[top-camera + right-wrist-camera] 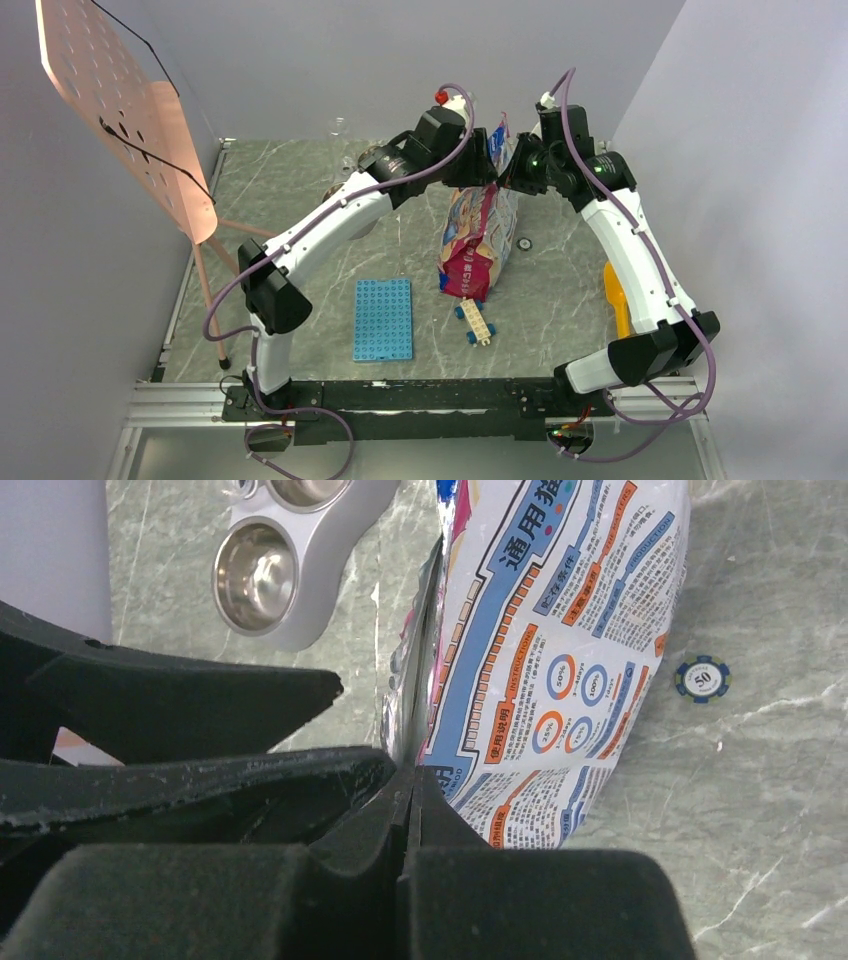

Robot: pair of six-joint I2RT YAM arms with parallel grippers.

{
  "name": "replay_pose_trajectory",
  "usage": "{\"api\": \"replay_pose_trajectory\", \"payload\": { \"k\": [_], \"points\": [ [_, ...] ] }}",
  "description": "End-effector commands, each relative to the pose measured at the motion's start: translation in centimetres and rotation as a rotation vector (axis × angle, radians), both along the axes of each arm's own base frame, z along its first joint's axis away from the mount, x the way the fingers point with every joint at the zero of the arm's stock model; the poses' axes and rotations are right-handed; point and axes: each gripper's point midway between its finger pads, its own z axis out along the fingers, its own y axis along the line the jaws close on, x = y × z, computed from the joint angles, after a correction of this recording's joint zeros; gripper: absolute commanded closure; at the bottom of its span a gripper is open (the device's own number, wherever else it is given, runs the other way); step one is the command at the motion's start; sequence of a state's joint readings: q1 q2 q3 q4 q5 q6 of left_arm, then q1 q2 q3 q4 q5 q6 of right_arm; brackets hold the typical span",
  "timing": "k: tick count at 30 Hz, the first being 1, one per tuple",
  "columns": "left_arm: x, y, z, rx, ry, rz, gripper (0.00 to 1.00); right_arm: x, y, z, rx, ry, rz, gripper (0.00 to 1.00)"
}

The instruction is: Serve the pet food

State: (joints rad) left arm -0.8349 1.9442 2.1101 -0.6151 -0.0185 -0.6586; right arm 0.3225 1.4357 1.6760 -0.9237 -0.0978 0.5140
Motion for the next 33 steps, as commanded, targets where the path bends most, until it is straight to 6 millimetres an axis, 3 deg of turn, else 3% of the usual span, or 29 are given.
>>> {"api": "replay_pose_trajectory", "payload": {
  "k": [1,6,14,16,18,20,27,33],
  "points": [
    [0.8,-1.2,1.1,-0.018,-0.041,0.022,0.39,0.0,0.7,1.0,0.011,-0.052,0.014,1.0],
    [1.6,-1.2,0.7,0.01,-0.068,0.054,0.4,0.2,0.7,1.4,0.025,-0.07,-0.002,1.0],
    [2.5,-0.5,0.9,0.087,-0.163,0.101,0.55,0.7,0.5,1.7,0.033,-0.086,-0.033,1.0],
    [2.6,-0.7,1.3,0.09,-0.188,0.086,0.68,0.9,0.3,1.7,0.026,-0.086,-0.044,1.0],
    [2.7,-1.0,1.8,0.111,-0.221,0.056,0.88,1.1,0.2,1.4,0.023,-0.078,-0.062,1.0],
    [2.9,-0.6,1.4,0.161,-0.222,0.063,0.97,1.5,0.3,1.2,0.023,-0.069,-0.07,1.0],
    [3.0,0.9,1.7,0.176,-0.213,0.137,1.0,3.1,0.4,0.3,0.007,-0.051,-0.115,1.0],
    [2.9,1.4,2.4,0.192,-0.215,0.174,1.0,4.6,0.9,-0.3,-0.003,-0.057,-0.125,0.88]
  ]
}}
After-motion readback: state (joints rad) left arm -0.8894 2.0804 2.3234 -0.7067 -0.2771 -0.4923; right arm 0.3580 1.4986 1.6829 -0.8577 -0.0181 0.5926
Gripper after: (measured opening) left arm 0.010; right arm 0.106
